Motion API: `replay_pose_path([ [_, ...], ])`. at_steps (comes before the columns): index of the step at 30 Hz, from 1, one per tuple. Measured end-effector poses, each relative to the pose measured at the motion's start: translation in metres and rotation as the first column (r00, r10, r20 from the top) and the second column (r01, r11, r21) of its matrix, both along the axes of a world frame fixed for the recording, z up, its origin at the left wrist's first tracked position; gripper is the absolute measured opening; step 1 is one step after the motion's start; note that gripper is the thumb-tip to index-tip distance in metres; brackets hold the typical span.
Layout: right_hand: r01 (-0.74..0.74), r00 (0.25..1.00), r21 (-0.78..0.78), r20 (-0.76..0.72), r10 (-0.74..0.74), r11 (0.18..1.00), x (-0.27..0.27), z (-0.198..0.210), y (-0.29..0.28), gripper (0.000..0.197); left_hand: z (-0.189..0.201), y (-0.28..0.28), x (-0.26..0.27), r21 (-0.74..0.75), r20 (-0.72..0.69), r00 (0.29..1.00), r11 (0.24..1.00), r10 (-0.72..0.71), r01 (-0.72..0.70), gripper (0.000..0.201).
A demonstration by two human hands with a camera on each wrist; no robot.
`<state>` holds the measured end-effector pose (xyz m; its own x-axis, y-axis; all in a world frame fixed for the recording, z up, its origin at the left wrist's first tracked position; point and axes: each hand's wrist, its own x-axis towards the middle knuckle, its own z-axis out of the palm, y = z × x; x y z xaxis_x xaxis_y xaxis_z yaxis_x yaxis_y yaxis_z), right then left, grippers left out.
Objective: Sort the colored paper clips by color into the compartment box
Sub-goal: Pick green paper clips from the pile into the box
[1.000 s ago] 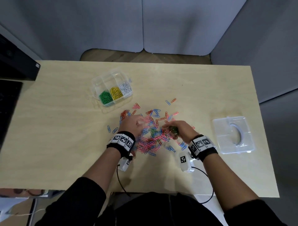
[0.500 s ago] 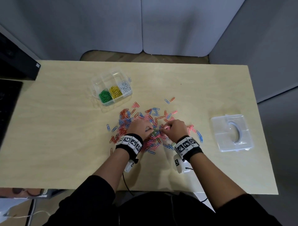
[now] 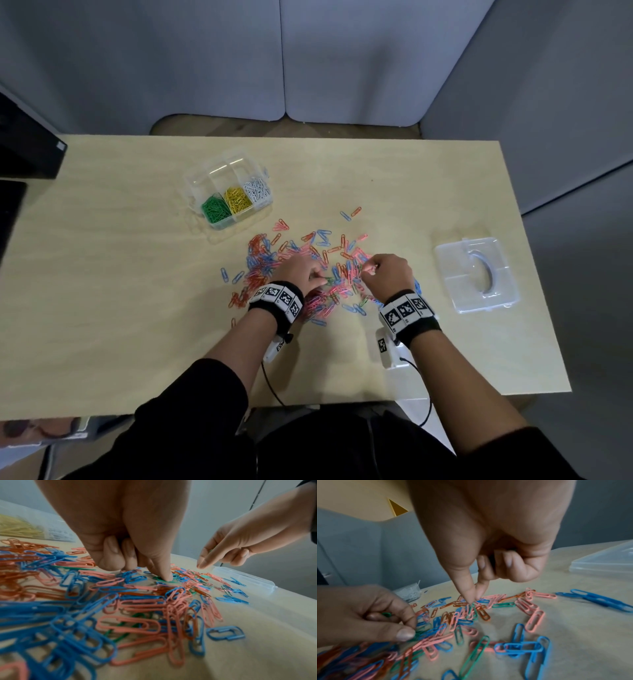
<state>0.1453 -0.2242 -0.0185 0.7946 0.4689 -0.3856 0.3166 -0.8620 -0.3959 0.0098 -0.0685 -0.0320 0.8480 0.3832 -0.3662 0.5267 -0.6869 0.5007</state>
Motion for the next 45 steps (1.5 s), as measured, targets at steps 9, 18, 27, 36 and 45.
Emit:
replay_pose_path([
  [9,0.047,0.999,-0.007,0.004,-0.047,0.999,0.002,-0.004,0.004,0.023,-0.008,-0.002,-0.007,-0.022,0.007,1.000,1.000,0.018,-0.017,0.019],
  [18,0.254,0.927,0.300,-0.348,-0.142,0.920,0.025,-0.015,-0.017,0.013,-0.007,-0.007,0.001,-0.133,0.049,0.997,0.990,0.052,-0.045,0.011],
  [27,0.344,0.856,0.337,-0.497,-0.145,0.876,0.035,-0.015,-0.025,0.020,-0.011,-0.009,0.009,-0.223,0.104,0.983,0.967,0.150,-0.124,0.016],
  [36,0.367,0.839,0.365,-0.528,-0.135,0.856,0.040,-0.010,-0.025,0.023,-0.010,0.006,0.009,-0.404,0.075,0.952,0.881,0.298,-0.244,0.024],
  [45,0.440,0.699,0.290,-0.705,-0.121,0.850,0.035,-0.004,-0.027,0.018,-0.008,0.011,0.010,-0.361,0.098,0.901,0.859,0.422,-0.363,0.035],
])
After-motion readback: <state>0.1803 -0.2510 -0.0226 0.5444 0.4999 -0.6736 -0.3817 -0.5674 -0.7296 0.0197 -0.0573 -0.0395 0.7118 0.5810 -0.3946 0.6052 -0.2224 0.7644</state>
